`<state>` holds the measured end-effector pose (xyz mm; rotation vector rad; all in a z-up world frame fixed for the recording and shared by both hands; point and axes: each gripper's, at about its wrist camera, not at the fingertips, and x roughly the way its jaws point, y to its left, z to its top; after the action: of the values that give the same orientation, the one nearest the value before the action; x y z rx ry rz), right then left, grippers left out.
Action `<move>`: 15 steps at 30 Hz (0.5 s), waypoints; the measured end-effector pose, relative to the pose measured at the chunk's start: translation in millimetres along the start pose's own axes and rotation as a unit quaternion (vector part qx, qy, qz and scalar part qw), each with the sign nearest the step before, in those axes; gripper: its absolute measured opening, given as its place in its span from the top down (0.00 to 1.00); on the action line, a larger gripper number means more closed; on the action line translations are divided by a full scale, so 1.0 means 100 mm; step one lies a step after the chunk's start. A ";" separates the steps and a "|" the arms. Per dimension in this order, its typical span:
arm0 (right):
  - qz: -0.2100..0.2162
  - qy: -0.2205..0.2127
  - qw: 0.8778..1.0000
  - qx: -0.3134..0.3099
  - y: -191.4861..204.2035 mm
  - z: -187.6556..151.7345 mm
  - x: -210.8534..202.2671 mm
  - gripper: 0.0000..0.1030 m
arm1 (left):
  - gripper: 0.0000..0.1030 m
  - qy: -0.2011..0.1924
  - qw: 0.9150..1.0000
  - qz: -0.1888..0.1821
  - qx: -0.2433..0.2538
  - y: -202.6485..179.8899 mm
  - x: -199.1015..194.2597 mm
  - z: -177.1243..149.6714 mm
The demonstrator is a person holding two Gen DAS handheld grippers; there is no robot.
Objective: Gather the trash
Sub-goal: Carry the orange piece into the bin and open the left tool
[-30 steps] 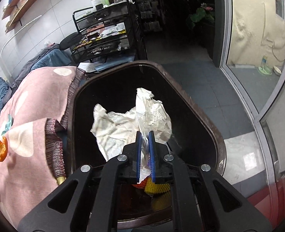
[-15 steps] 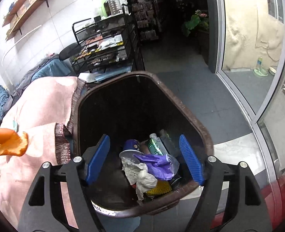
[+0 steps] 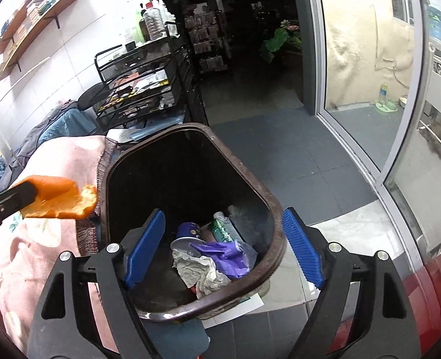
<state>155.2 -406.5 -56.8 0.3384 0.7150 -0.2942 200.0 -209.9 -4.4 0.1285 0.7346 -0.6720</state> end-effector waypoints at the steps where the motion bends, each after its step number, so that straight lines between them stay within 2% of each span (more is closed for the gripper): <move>1: -0.002 0.000 1.000 0.003 -0.02 -0.01 0.00 0.22 | 0.91 0.002 1.000 -0.001 0.004 -0.03 0.03 0.01; 12: -0.018 0.008 1.000 0.022 -0.21 -0.06 0.00 0.20 | 0.90 0.027 0.999 0.004 0.026 -0.16 0.29 0.06; 13: -0.018 0.009 1.000 0.023 -0.21 -0.07 0.01 0.20 | 0.88 0.027 0.999 0.004 0.027 -0.16 0.29 0.06; 15: -0.018 0.010 0.999 0.025 -0.22 -0.07 0.02 0.19 | 0.71 0.027 0.999 -0.002 0.029 -0.16 0.28 0.06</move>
<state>144.1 -424.1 -67.6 0.3765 0.7355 -0.3429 208.7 -239.3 -15.9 0.1999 0.7675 -0.6957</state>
